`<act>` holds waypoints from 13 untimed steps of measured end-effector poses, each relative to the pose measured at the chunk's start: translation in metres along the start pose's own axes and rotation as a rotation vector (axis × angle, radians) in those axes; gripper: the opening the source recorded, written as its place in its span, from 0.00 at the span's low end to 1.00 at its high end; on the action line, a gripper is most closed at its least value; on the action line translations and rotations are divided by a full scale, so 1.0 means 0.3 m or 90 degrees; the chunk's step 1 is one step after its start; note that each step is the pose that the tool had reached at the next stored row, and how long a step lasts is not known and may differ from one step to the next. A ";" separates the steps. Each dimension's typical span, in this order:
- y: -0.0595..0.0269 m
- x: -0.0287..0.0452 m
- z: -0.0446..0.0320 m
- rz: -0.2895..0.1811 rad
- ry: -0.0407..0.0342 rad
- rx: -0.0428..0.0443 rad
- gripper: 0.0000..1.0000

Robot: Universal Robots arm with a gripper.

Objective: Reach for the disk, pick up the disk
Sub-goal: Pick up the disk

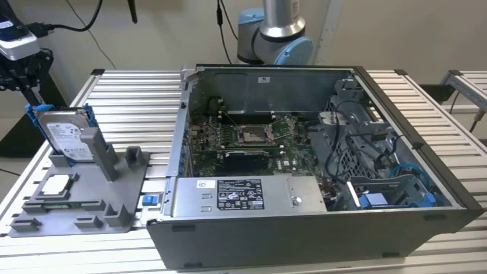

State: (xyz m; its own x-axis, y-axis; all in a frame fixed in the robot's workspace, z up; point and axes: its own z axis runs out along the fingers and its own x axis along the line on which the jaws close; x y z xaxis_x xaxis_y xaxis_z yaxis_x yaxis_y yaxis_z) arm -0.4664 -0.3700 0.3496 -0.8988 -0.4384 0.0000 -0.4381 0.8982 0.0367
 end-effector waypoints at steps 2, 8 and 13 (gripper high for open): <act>0.000 0.000 0.000 0.000 0.0000 0.0000 0.00; 0.000 0.000 0.000 -0.001 0.0001 0.0000 0.00; 0.000 0.000 0.000 -0.022 0.0008 0.0000 0.00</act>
State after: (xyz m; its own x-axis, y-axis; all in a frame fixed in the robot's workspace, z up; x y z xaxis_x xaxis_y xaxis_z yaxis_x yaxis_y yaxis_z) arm -0.4664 -0.3700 0.3496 -0.8831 -0.4693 0.0001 -0.4690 0.8825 0.0367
